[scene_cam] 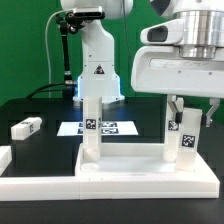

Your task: Assemble desk

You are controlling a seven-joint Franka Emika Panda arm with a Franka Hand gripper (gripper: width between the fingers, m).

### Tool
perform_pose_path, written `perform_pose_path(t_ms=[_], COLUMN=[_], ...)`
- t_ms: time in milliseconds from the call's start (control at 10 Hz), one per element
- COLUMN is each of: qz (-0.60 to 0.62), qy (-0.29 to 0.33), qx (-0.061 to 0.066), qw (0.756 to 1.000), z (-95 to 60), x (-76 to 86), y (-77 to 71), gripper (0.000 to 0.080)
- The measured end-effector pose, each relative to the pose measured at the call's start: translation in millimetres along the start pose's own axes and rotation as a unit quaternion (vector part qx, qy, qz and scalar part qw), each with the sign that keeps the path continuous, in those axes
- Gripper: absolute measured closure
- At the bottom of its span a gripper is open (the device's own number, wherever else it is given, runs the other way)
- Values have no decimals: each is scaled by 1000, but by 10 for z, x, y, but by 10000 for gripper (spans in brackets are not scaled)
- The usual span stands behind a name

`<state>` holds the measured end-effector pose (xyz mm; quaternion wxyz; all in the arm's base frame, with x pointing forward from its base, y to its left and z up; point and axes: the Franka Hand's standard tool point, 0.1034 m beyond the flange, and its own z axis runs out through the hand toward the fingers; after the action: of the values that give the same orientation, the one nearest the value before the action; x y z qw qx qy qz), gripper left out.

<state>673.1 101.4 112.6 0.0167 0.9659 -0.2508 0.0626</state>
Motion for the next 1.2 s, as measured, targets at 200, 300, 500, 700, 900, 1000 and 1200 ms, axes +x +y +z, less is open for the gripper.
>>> perform_pose_path(t_ms=[200,300,500,700,900,1000,1200], qz=[83,170,344,484,532,552,596], qy=[0,7,-13,-33,-39,-41,-44], qx=[-1,0,12,43,39,37,34], qw=[997,985,939,873,845,832,801], z=[8,23,32,39,38,38,41], x=[14,46,40,1,-16,-22,-32], y=[31,88,143,224,236,232,234], gripper=[505,505,505,502,501,501,501])
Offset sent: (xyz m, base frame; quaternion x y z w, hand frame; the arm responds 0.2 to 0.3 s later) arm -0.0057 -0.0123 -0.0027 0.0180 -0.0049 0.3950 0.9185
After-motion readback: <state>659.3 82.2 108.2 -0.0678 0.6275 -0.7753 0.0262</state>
